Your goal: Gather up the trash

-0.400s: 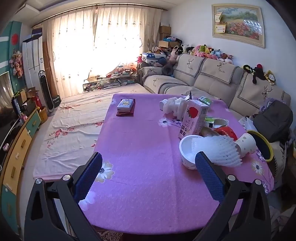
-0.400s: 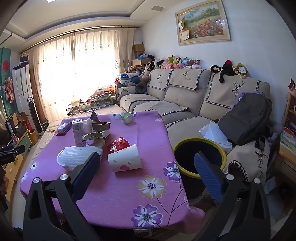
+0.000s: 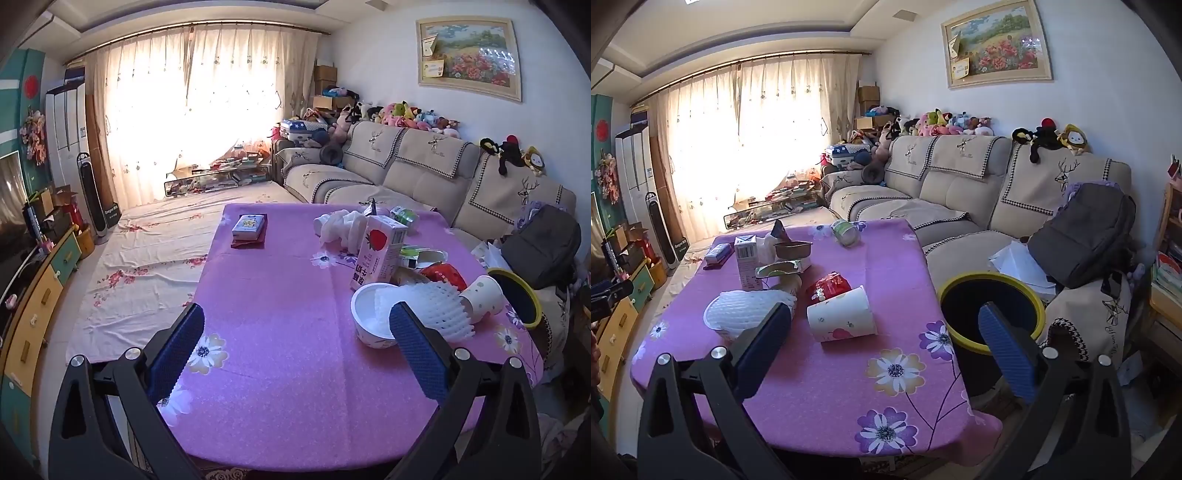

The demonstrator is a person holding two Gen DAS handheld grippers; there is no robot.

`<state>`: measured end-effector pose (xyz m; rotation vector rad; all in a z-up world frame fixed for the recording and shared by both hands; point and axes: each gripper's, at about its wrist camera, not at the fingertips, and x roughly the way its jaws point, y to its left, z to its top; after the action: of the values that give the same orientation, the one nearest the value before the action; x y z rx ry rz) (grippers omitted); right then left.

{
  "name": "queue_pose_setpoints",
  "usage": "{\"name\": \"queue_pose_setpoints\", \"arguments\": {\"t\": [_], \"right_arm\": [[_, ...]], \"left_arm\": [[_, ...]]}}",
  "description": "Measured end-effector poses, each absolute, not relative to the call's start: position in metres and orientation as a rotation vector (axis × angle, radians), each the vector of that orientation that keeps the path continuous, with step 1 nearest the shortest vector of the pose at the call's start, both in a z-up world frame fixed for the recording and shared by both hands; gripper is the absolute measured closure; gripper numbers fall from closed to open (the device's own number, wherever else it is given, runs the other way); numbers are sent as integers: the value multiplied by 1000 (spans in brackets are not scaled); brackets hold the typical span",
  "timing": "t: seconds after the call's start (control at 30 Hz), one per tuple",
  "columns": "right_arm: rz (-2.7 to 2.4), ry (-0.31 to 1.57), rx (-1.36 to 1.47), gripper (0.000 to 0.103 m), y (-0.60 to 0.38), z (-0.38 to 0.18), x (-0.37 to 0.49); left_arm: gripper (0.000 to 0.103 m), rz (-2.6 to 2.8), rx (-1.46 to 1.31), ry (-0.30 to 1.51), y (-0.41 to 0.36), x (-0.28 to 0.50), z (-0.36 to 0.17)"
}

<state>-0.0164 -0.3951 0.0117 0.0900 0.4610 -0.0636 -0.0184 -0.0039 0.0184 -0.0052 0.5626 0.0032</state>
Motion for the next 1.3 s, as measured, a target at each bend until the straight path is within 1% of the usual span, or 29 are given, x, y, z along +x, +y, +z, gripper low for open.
{"name": "queue_pose_setpoints", "arguments": {"t": [1.3], "right_arm": [[-77,493,92,6,-395,9,-6]], "left_arm": [[4,-25,-12,570,-5,-18,14]]}}
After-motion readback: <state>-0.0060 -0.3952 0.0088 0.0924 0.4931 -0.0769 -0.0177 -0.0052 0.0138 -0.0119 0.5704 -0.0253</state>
